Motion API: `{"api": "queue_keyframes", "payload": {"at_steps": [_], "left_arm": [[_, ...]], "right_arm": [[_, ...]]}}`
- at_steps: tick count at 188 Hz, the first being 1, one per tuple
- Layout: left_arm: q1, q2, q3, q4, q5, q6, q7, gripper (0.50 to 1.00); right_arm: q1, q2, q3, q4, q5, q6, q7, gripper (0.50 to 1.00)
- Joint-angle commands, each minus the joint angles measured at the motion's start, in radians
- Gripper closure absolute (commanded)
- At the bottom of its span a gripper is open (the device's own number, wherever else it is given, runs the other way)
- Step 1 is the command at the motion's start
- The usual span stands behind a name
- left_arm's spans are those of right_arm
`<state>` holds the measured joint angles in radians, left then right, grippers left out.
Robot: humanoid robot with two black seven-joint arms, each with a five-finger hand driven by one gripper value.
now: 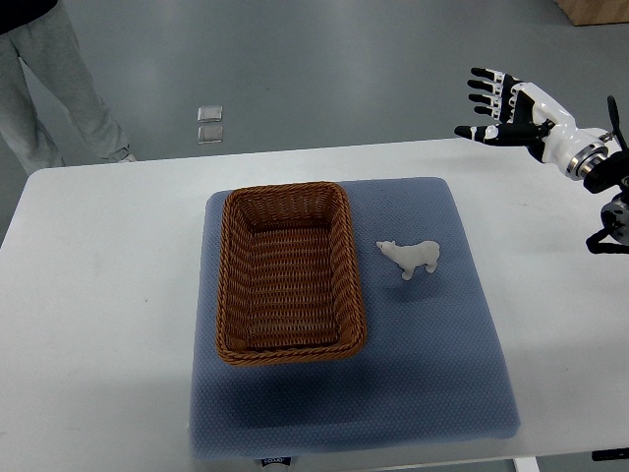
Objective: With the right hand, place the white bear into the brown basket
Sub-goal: 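Swing the right hand over the white polar bear figurine, palm down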
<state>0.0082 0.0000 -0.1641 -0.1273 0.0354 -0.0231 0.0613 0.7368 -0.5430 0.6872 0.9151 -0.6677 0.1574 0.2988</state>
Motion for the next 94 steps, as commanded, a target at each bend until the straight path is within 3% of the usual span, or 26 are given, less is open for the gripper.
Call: {"api": "queue_keyframes", "payload": {"at_steps": [1,94], "left_arm": [[-0.001,0.000,0.000,0.000,0.000,0.000,0.000,0.500],[-0.001,0.000,0.000,0.000,0.000,0.000,0.000,0.500]], "right_arm": [[0.007,-0.052,-0.038,0.044,-0.072,0.031,-0.003,0.579],[0.162,-0.236,-0.264,0.225,-0.526,0.103,-0.012,0.579]]}}
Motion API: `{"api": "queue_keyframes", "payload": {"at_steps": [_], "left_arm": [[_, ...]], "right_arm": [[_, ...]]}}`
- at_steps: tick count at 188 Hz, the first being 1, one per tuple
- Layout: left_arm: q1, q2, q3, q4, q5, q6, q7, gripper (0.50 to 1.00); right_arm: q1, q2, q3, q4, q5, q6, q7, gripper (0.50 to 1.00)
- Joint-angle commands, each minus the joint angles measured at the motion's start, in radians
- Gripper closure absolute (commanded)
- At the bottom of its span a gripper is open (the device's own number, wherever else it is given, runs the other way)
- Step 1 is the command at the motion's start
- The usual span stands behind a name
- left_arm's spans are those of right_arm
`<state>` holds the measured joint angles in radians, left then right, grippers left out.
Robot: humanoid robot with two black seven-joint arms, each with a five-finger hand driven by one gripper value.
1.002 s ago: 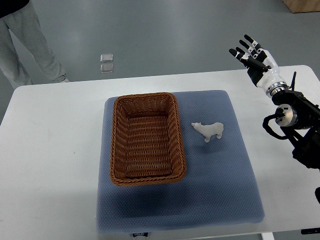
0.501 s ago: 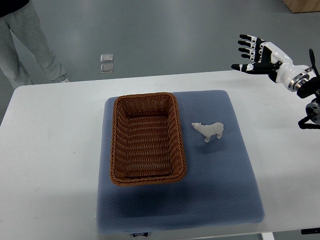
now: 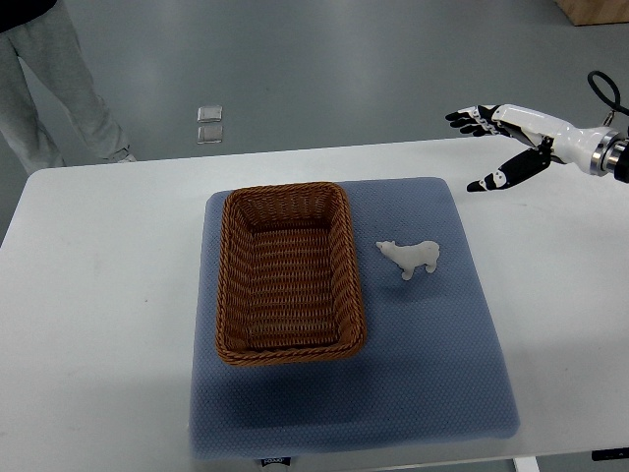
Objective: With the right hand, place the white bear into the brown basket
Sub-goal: 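Swing the right hand over the white polar bear figurine, palm down, then lower the right hand and close its fingers around the polar bear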
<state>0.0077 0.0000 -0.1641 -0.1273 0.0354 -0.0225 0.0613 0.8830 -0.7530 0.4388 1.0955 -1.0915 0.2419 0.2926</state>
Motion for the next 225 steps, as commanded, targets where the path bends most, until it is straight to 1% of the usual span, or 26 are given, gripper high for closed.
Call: {"api": "queue_keyframes", "payload": {"at_steps": [1,24,39,53,63,79,117,136,197,225], "left_arm": [[0.000,0.000,0.000,0.000,0.000,-0.001,0.000,0.500],[0.000,0.000,0.000,0.000,0.000,-0.001,0.000,0.500],[0.001,0.000,0.000,0.000,0.000,0.001,0.000,0.500],[0.000,0.000,0.000,0.000,0.000,-0.001,0.000,0.500],[0.000,0.000,0.000,0.000,0.000,0.001,0.000,0.500],[0.000,0.000,0.000,0.000,0.000,-0.001,0.000,0.500],[0.000,0.000,0.000,0.000,0.000,-0.001,0.000,0.500],[0.001,0.000,0.000,0.000,0.000,-0.001,0.000,0.500],[0.000,0.000,0.000,0.000,0.000,-0.001,0.002,0.500],[0.000,0.000,0.000,0.000,0.000,-0.001,0.000,0.500]], "right_arm": [[0.016,-0.028,-0.017,0.049,-0.114,0.020,-0.006,0.581],[0.027,-0.046,-0.051,0.104,-0.261,0.043,-0.015,0.581],[0.042,-0.045,-0.081,0.124,-0.330,0.043,-0.016,0.581],[0.076,-0.031,-0.132,0.132,-0.372,0.039,-0.032,0.581],[0.100,-0.017,-0.155,0.133,-0.372,0.039,-0.046,0.581],[0.120,0.004,-0.164,0.138,-0.367,0.043,-0.047,0.581],[0.120,0.086,-0.170,0.150,-0.360,0.059,-0.064,0.581],[0.113,0.116,-0.193,0.150,-0.358,0.059,-0.092,0.583],[0.071,0.141,-0.196,0.122,-0.329,0.059,-0.113,0.591],[0.070,0.158,-0.195,0.113,-0.327,0.056,-0.128,0.609]]}}
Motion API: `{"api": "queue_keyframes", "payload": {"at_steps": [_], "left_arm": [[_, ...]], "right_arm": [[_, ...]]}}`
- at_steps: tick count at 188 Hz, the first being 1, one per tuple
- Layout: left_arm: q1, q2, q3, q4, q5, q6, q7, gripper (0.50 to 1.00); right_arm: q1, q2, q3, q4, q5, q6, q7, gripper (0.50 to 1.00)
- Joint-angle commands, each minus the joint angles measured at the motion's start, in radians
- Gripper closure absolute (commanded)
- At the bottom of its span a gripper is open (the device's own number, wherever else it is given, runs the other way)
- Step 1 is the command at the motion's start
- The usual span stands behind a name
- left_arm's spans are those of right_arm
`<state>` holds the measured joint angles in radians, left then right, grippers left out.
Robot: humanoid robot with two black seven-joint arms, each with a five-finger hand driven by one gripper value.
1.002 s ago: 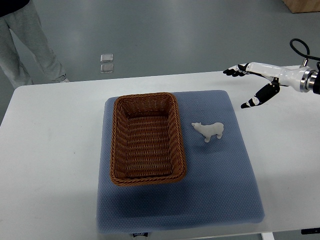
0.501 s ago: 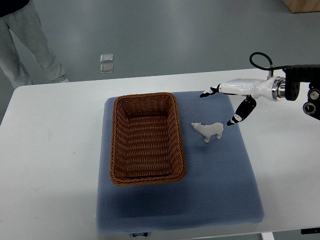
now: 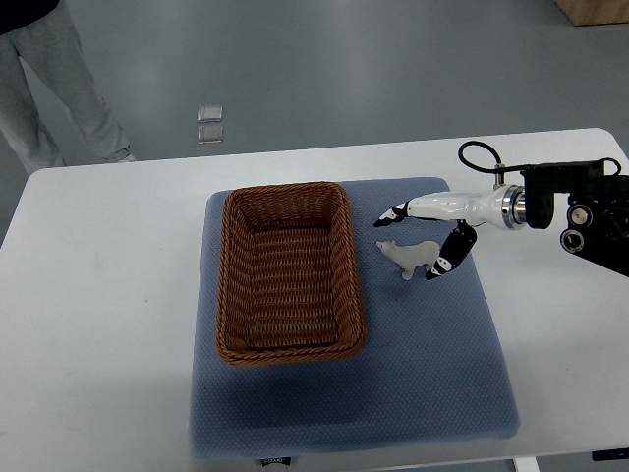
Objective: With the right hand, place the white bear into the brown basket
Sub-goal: 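Lower the right hand and close its fingers around the polar bear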
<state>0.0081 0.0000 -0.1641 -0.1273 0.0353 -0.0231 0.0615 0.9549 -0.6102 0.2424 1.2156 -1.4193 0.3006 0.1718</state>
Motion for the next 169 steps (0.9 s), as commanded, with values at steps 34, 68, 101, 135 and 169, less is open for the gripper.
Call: {"api": "queue_keyframes", "payload": {"at_steps": [34,68,101,135,169], "left_arm": [[0.001,0.000,0.002,0.000,0.000,0.000,0.000,0.500],[0.000,0.000,0.000,0.000,0.000,0.000,0.000,0.500],[0.001,0.000,0.000,0.000,0.000,0.002,0.000,0.500],[0.001,0.000,0.000,0.000,0.000,0.000,0.000,0.500],[0.001,0.000,0.000,0.000,0.000,0.000,0.000,0.500]], "right_arm": [[-0.021,0.047,0.002,-0.033,-0.010,-0.009,-0.008,0.632],[-0.038,0.064,0.003,-0.056,-0.015,-0.015,-0.008,0.658],[-0.042,0.066,0.005,-0.068,-0.016,-0.014,-0.008,0.697],[-0.042,0.067,0.005,-0.077,-0.018,-0.015,-0.009,0.767],[-0.042,0.067,0.005,-0.082,-0.020,-0.015,-0.009,0.852]]}}
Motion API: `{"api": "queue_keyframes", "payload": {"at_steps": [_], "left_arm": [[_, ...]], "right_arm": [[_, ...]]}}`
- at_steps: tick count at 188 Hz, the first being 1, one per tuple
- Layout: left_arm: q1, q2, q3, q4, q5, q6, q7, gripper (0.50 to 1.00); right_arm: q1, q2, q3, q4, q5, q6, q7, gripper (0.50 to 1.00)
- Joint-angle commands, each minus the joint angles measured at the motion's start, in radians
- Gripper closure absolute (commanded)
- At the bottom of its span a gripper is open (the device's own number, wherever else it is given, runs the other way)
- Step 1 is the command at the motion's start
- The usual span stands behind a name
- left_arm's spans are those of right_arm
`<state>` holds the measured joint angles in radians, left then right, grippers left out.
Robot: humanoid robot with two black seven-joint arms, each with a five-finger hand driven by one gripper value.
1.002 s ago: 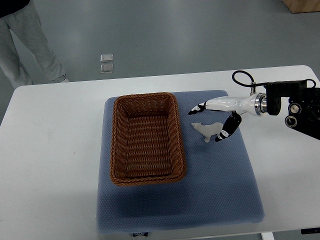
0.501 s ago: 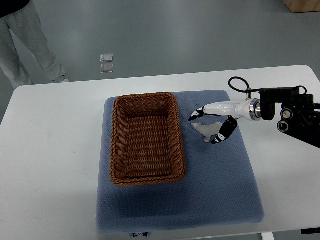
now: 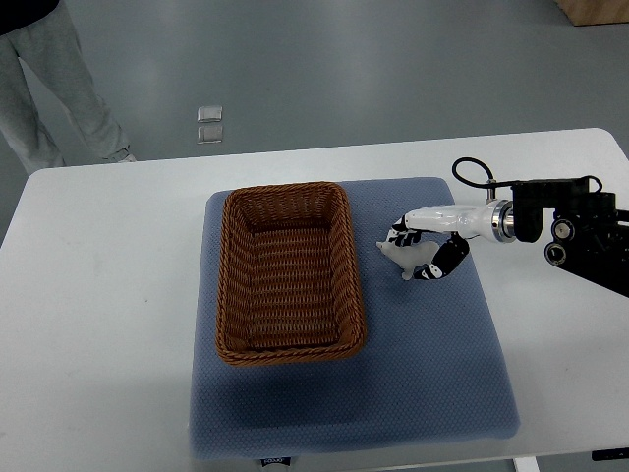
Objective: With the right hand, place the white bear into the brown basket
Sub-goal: 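Lower the right hand and close its fingers around the polar bear, then lift the bear and carry it over the brown wicker basket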
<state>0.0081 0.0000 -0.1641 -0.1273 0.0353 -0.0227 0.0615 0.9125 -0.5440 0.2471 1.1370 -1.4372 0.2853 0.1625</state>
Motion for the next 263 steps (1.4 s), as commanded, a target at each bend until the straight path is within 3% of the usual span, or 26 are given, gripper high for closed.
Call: {"api": "queue_keyframes", "payload": {"at_steps": [1,33,83,169,237,263], "left_arm": [[0.000,0.000,0.000,0.000,0.000,0.000,0.000,0.500],[0.001,0.000,0.000,0.000,0.000,0.000,0.000,0.500],[0.000,0.000,0.000,0.000,0.000,0.000,0.000,0.500],[0.000,0.000,0.000,0.000,0.000,0.001,0.000,0.500],[0.000,0.000,0.000,0.000,0.000,0.001,0.000,0.500],[0.001,0.000,0.000,0.000,0.000,0.000,0.000,0.500]], "right_arm": [[0.000,0.001,0.000,-0.005,-0.003,0.000,0.000,0.856],[0.000,0.010,-0.002,-0.006,-0.005,0.002,-0.001,1.000],[0.016,-0.002,0.009,-0.006,-0.002,0.005,-0.001,1.000],[0.235,-0.007,0.009,-0.005,0.011,0.015,-0.003,1.000],[0.301,0.199,-0.009,-0.008,0.000,0.018,-0.028,1.000],[0.298,0.282,-0.068,-0.059,-0.003,0.018,-0.040,1.000]]}}
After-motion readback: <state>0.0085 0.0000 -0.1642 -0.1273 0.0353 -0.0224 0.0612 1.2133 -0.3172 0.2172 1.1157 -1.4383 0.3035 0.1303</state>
